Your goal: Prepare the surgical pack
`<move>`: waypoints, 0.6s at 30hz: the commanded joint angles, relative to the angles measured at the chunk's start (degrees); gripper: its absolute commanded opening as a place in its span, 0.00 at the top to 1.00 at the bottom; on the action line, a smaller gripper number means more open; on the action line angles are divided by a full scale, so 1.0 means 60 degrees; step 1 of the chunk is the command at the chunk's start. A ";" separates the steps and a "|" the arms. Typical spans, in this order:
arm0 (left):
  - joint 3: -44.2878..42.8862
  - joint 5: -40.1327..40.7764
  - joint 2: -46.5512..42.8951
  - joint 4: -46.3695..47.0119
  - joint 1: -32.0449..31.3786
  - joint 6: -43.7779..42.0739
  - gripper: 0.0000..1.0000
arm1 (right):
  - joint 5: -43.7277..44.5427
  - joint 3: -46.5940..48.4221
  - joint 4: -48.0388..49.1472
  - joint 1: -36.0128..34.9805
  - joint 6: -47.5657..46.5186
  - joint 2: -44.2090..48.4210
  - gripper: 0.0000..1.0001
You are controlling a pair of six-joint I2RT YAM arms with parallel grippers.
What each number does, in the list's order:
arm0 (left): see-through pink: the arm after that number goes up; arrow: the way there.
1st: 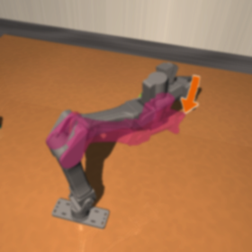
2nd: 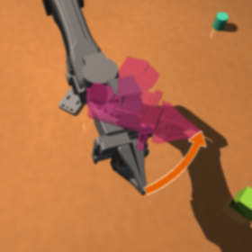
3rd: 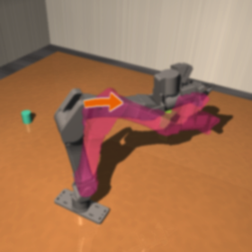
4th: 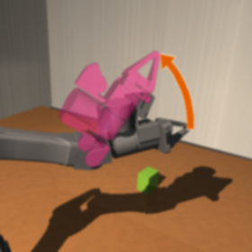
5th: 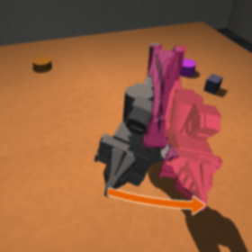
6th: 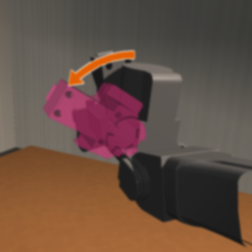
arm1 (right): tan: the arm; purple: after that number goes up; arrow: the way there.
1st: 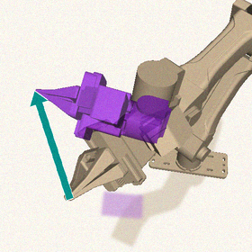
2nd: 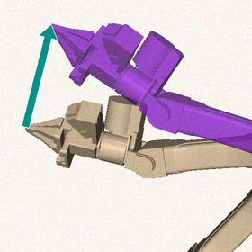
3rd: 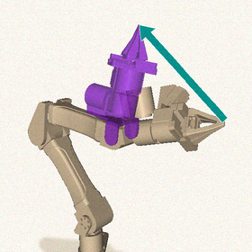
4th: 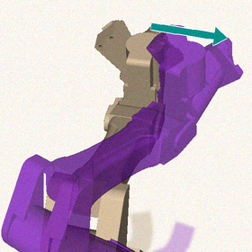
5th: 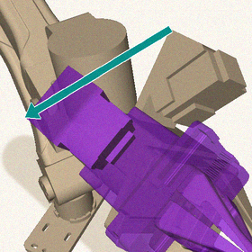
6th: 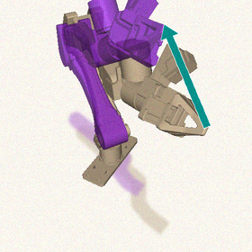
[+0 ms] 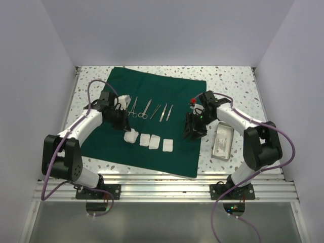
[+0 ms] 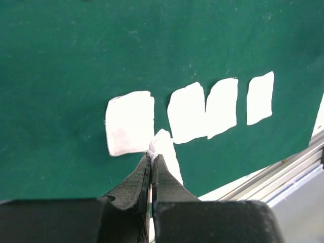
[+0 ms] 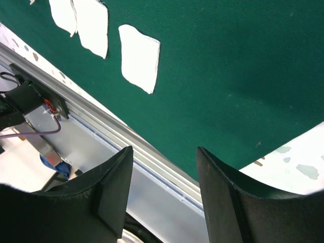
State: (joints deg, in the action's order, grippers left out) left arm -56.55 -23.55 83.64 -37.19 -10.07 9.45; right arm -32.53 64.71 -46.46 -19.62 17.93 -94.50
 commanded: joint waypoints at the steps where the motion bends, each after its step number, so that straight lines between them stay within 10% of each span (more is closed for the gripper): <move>1: -0.0476 -0.0674 0.0576 0.0017 -0.0080 -0.0212 1.00 | -0.0042 0.0260 -0.0079 -0.0056 -0.0147 0.0164 0.43; 18: -0.0770 -0.0777 0.1939 0.0442 -0.0080 -0.0594 1.00 | 0.0003 0.0392 -0.0182 -0.0056 -0.0176 0.0017 0.43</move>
State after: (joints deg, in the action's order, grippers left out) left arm -59.05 -26.89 94.28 -36.45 -10.28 7.64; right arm -32.51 64.71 -46.52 -19.59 17.91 -94.50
